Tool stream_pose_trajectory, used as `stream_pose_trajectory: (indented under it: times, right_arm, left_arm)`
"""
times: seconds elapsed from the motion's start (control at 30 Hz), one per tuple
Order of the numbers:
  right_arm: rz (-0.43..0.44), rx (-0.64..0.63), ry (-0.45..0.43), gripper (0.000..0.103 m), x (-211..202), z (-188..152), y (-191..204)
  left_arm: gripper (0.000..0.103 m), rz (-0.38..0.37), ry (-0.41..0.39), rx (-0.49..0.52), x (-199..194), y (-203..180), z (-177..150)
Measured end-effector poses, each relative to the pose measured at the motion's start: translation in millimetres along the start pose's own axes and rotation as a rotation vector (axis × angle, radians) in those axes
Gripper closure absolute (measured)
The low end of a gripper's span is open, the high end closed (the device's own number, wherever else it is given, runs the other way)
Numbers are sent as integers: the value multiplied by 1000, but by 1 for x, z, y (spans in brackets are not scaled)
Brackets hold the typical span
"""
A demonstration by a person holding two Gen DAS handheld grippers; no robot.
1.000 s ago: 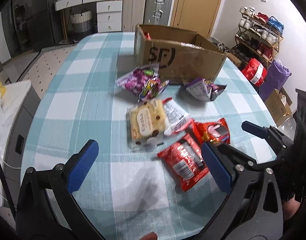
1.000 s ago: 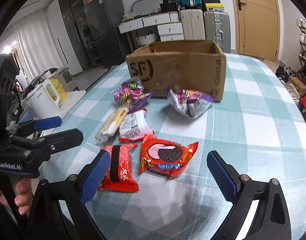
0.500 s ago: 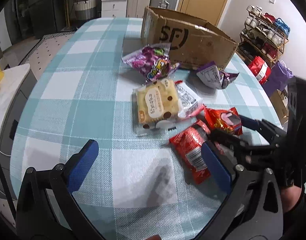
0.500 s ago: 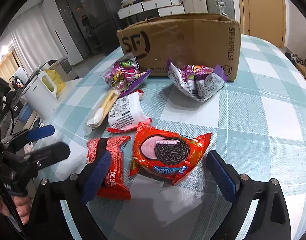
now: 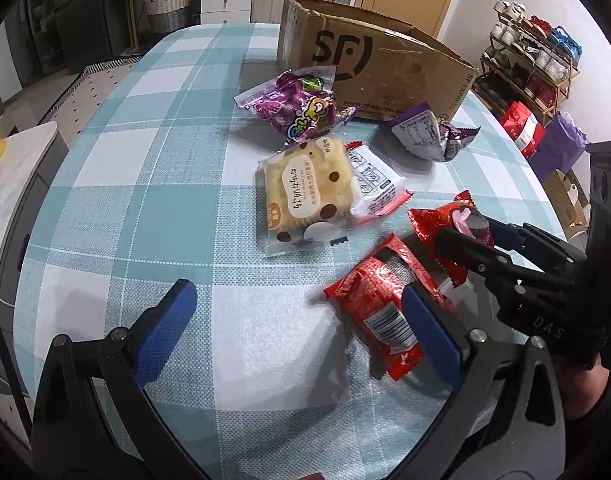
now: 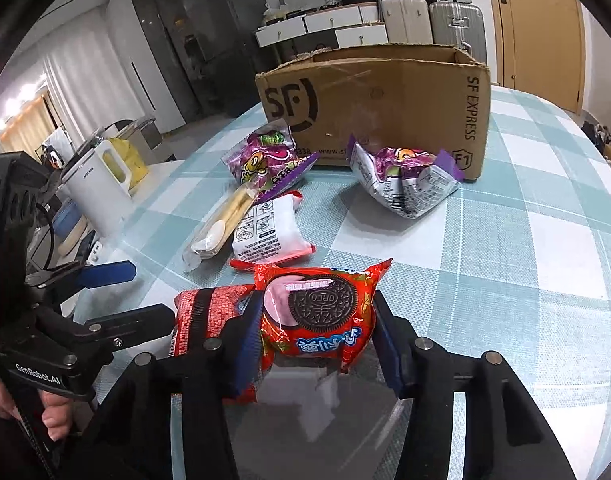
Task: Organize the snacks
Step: 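Grasp the red Oreo packet with the right gripper while the left grasps the red wafer bar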
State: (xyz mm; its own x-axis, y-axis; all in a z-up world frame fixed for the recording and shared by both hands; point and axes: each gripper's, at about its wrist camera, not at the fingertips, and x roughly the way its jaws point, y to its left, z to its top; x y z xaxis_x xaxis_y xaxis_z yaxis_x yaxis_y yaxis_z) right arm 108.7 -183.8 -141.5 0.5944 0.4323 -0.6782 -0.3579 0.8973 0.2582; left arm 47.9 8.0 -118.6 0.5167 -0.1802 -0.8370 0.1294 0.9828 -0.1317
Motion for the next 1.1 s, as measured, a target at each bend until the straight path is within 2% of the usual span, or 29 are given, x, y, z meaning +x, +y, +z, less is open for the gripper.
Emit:
stream_pose_trajectory:
  times: [0.7,1.0,1.1]
  right_arm:
    - [2,60,-76,52,-42,-9,-26]
    - [10,77,-102,52,-50,-16,-39]
    - [14,88,-105,52,-51,-20,-44]
  left_arm:
    - [1,-10,28,71,15,-40,3]
    - [1,55,49,110,32,-59,5]
    - [6,87,48,138,36,-64,4]
